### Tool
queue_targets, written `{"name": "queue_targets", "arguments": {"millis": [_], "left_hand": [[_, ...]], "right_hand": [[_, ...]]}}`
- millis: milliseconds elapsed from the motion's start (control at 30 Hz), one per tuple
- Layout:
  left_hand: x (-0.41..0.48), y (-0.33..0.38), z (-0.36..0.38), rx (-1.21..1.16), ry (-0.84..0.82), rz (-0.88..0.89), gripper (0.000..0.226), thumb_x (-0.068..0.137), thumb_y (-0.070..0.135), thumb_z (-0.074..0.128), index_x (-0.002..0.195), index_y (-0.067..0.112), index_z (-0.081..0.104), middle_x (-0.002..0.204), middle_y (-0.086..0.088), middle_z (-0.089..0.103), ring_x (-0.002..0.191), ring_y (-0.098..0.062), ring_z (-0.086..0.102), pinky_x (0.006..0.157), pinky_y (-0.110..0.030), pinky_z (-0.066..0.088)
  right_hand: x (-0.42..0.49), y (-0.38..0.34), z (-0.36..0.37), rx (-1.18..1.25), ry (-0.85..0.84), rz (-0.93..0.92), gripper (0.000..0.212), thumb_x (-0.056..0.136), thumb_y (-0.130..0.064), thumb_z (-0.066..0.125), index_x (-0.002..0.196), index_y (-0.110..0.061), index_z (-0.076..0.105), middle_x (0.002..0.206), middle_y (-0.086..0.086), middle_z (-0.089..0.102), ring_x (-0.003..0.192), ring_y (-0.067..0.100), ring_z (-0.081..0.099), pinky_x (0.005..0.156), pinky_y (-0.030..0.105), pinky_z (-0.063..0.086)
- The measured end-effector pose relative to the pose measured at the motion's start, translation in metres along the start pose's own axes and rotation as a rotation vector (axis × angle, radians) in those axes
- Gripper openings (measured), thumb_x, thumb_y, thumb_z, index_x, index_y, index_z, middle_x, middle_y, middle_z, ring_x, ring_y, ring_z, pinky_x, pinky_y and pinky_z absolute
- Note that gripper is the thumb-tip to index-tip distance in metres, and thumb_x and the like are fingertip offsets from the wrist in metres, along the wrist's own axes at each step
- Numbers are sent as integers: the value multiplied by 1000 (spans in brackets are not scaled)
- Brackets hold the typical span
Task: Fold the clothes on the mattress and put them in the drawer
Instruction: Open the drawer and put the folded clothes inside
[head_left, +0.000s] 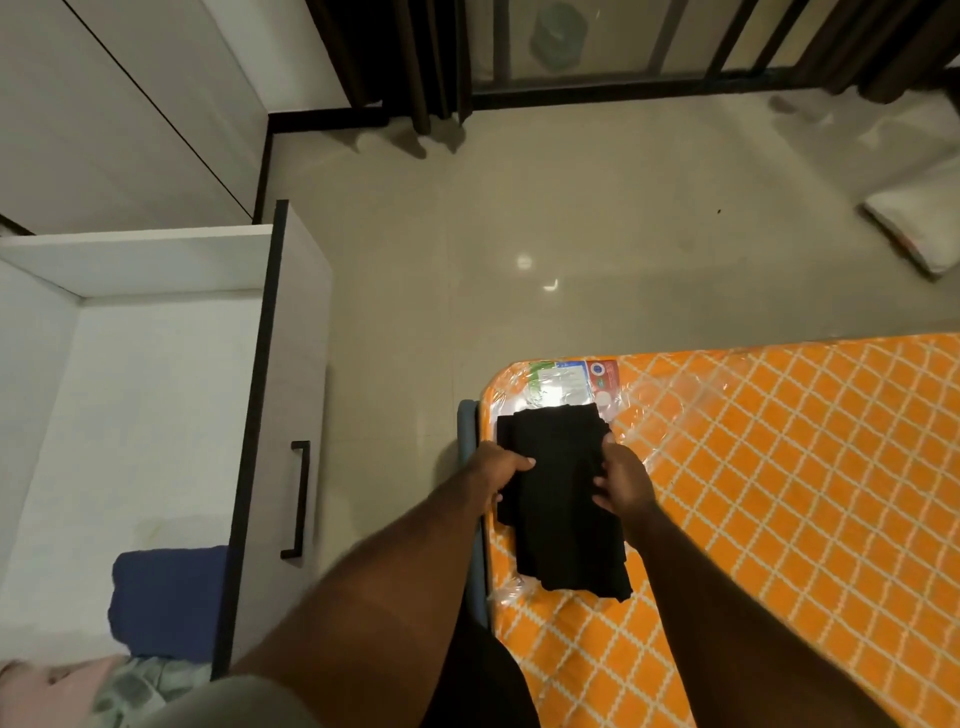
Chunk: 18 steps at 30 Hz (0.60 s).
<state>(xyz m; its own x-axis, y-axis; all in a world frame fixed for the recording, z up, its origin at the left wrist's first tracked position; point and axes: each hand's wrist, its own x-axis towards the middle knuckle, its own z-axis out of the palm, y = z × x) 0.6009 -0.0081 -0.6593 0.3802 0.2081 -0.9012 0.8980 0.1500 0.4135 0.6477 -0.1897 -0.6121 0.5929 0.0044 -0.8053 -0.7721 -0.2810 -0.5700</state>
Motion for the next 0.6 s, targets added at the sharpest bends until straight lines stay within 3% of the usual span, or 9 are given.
{"name": "queue_targets", "arguments": {"millis": [100, 233, 333, 400, 467, 533, 600], "left_hand": [[11, -3, 15, -24, -24, -43, 55, 82, 23, 80, 130, 12, 54, 124, -7, 63, 107, -24, 59, 75, -35, 46], [25, -10, 29, -75, -26, -83, 62, 79, 17, 83, 131, 10, 49, 129, -9, 60, 106, -24, 57, 70, -33, 48], [41, -17, 37, -170, -17, -79, 89, 58, 22, 93, 133, 8, 49, 127, -11, 63, 108, -30, 63, 90, -47, 58], [57, -25, 41, -233, 3, -73, 103, 42, 25, 99, 132, 7, 51, 122, -11, 66, 105, -33, 66, 90, -51, 59], [56, -24, 44, -271, -3, -65, 109, 36, 27, 102, 132, 7, 54, 120, -10, 67, 105, -33, 67, 91, -52, 58], [46, -21, 46, -288, -26, -73, 100, 44, 23, 102, 129, 9, 53, 122, -9, 65, 109, -34, 65, 96, -53, 56], [42, -21, 47, -297, -33, -74, 101, 45, 23, 102, 131, 11, 51, 124, -9, 64, 111, -33, 63, 99, -54, 54]], "right_hand": [[11, 8, -5, 8, -20, 24, 31, 108, -49, 39, 123, -24, 52, 106, -8, 56, 97, 17, 56, 98, 47, 49], [22, 13, -7, 22, -27, 18, 27, 108, -45, 41, 120, -23, 53, 104, -9, 57, 93, 14, 57, 95, 44, 48], [34, 15, -8, -7, -16, 19, 26, 108, -45, 42, 115, -23, 54, 105, -5, 59, 92, 16, 59, 92, 43, 50], [46, 21, -10, -77, 36, 1, 26, 105, -46, 50, 111, -22, 58, 106, 4, 63, 91, 20, 62, 90, 45, 53], [59, 28, -13, -251, 133, -30, 36, 98, -44, 63, 123, -19, 58, 116, 11, 66, 98, 25, 64, 91, 46, 55], [71, 36, -16, -424, 201, -47, 55, 91, -38, 74, 137, -15, 52, 130, 14, 62, 112, 31, 63, 93, 43, 55], [77, 42, -16, -481, 186, -35, 66, 86, -35, 80, 141, -13, 51, 134, 15, 60, 118, 34, 62, 95, 43, 55]]}}
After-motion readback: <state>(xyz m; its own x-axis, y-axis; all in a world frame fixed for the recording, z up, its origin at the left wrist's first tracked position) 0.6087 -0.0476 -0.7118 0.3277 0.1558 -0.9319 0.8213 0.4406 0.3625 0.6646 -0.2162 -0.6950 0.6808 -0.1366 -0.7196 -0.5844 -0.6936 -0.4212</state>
